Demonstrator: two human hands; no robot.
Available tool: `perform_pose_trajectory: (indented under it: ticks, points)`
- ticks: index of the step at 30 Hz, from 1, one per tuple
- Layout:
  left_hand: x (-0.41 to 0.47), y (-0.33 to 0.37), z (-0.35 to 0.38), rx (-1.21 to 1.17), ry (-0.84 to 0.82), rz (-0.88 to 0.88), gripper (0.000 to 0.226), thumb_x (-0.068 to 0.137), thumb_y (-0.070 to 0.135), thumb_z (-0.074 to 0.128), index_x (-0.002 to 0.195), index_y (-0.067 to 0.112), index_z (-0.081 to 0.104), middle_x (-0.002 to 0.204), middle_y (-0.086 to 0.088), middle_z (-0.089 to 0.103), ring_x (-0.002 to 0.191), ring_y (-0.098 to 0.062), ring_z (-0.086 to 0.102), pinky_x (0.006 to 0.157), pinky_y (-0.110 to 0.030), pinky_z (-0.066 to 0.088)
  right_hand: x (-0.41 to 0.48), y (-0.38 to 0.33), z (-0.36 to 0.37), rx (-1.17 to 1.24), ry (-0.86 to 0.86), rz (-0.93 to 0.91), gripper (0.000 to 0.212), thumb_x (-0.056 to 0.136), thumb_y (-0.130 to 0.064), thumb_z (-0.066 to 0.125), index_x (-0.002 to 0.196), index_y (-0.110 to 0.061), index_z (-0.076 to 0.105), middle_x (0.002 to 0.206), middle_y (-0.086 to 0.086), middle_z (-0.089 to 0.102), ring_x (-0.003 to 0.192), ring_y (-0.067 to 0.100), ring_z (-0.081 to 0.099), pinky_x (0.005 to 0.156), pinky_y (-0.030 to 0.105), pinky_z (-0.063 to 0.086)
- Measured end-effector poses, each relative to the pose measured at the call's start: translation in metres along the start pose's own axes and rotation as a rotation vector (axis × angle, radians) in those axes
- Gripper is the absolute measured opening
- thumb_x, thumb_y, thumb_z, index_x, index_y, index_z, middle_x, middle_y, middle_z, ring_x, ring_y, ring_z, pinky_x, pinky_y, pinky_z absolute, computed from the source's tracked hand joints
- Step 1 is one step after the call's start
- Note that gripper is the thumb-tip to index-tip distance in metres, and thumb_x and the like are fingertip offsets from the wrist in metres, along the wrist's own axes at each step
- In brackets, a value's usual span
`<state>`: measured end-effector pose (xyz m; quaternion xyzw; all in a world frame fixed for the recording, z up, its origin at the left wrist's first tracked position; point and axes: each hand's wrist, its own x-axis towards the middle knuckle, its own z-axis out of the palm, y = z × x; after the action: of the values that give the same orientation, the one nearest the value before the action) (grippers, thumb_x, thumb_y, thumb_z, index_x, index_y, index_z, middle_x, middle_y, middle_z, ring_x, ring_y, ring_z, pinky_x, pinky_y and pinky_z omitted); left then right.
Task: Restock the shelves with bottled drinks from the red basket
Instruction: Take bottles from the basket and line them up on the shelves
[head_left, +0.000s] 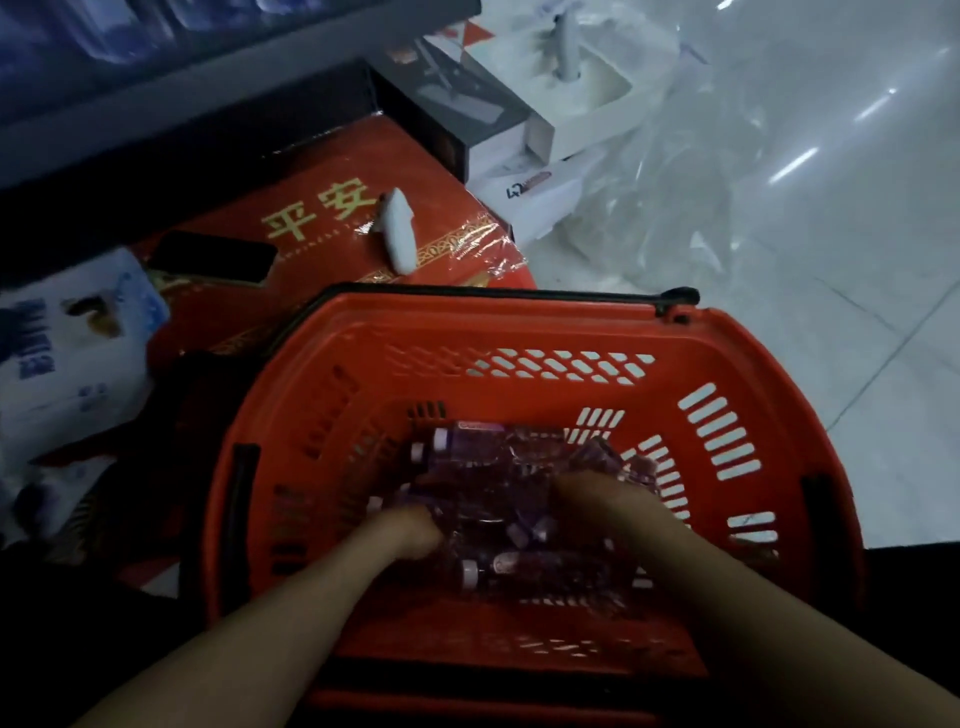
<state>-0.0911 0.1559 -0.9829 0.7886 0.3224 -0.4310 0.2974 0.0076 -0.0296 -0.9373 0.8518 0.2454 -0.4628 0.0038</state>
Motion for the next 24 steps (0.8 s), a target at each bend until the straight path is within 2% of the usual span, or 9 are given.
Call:
perform_pose_trajectory:
  ticks: [2, 4, 5, 8, 11, 15, 17, 20, 24]
  points:
    - [0.007, -0.007, 0.004, -0.302, -0.072, -0.105, 0.075, 0.079, 0.058, 0.043, 0.146, 0.024, 0.040, 0.156, 0.001, 0.033, 0.144, -0.023, 0.028, 0.119, -0.042, 0.021, 0.011, 0.010, 0.020, 0.036, -0.051, -0.017, 0.044, 0.098, -0.031, 0.058, 0.141, -0.023, 0.053, 0.147, 0.005, 0.052, 0.132, 0.024, 0.051, 0.109, 0.031, 0.037]
    - [0.020, -0.007, 0.006, -0.701, -0.094, -0.248, 0.036, 0.091, 0.038, 0.061, 0.121, 0.017, 0.056, 0.121, -0.006, 0.062, 0.111, -0.025, 0.059, 0.094, -0.042, 0.048, 0.022, 0.020, 0.036, 0.066, -0.110, 0.012, 0.049, 0.101, -0.032, 0.052, 0.148, -0.020, 0.044, 0.154, 0.004, 0.042, 0.140, 0.023, 0.042, 0.111, 0.028, 0.031]
    - [0.030, -0.007, 0.008, -0.855, -0.116, -0.319, 0.029, 0.091, 0.032, 0.065, 0.114, 0.016, 0.059, 0.103, -0.008, 0.066, 0.098, -0.027, 0.064, 0.086, -0.042, 0.053, 0.026, 0.023, 0.041, 0.081, -0.137, 0.038, 0.053, 0.102, -0.033, 0.049, 0.152, -0.019, 0.037, 0.159, 0.006, 0.034, 0.144, 0.023, 0.035, 0.114, 0.028, 0.026]
    - [0.052, -0.004, 0.020, -1.117, -0.129, -0.402, 0.019, 0.087, 0.028, 0.069, 0.099, 0.013, 0.066, 0.083, -0.011, 0.069, 0.090, -0.030, 0.066, 0.086, -0.042, 0.054, 0.037, 0.034, 0.053, 0.136, -0.195, 0.066, 0.061, 0.101, -0.038, 0.051, 0.155, -0.019, 0.032, 0.162, 0.007, 0.028, 0.147, 0.025, 0.030, 0.119, 0.032, 0.022]
    - [0.064, 0.002, 0.026, -1.202, -0.114, -0.407, 0.017, 0.090, 0.027, 0.067, 0.089, 0.010, 0.065, 0.063, -0.011, 0.068, 0.072, -0.027, 0.061, 0.069, -0.039, 0.051, 0.048, 0.044, 0.061, 0.142, -0.216, 0.038, 0.072, 0.089, -0.058, 0.059, 0.152, -0.030, 0.037, 0.159, 0.001, 0.034, 0.143, 0.022, 0.038, 0.118, 0.035, 0.029]
    - [0.077, -0.001, 0.030, -1.332, -0.081, -0.319, 0.033, 0.091, 0.040, 0.064, 0.111, 0.014, 0.067, 0.093, -0.010, 0.071, 0.086, -0.027, 0.065, 0.083, -0.040, 0.053, 0.069, 0.052, 0.077, 0.131, -0.182, 0.043, 0.079, 0.078, -0.073, 0.056, 0.147, -0.040, 0.038, 0.157, -0.004, 0.038, 0.140, 0.022, 0.042, 0.115, 0.037, 0.034]
    - [0.078, 0.001, 0.027, -1.383, -0.095, -0.256, 0.026, 0.096, 0.039, 0.058, 0.104, 0.015, 0.066, 0.091, -0.010, 0.071, 0.083, -0.027, 0.065, 0.078, -0.041, 0.052, 0.077, 0.051, 0.084, 0.132, -0.168, 0.059, 0.079, 0.076, -0.073, 0.058, 0.145, -0.040, 0.040, 0.155, -0.004, 0.042, 0.138, 0.022, 0.045, 0.112, 0.037, 0.036]
    - [0.082, -0.002, 0.019, -1.287, -0.038, -0.151, 0.017, 0.095, 0.030, 0.061, 0.088, 0.016, 0.066, 0.068, -0.004, 0.073, 0.065, -0.022, 0.068, 0.061, -0.033, 0.054, 0.072, 0.042, 0.077, 0.073, -0.240, 0.085, 0.077, 0.075, -0.065, 0.066, 0.143, -0.034, 0.047, 0.152, 0.000, 0.045, 0.134, 0.023, 0.049, 0.110, 0.039, 0.041]
    - [0.072, -0.006, 0.002, -1.262, -0.015, -0.089, 0.011, 0.092, 0.021, 0.064, 0.089, 0.011, 0.066, 0.077, -0.009, 0.073, 0.073, -0.026, 0.066, 0.068, -0.038, 0.053, 0.043, 0.020, 0.044, -0.009, -0.295, 0.076, 0.078, 0.081, -0.056, 0.066, 0.149, -0.027, 0.040, 0.157, 0.005, 0.036, 0.140, 0.027, 0.039, 0.117, 0.039, 0.030]
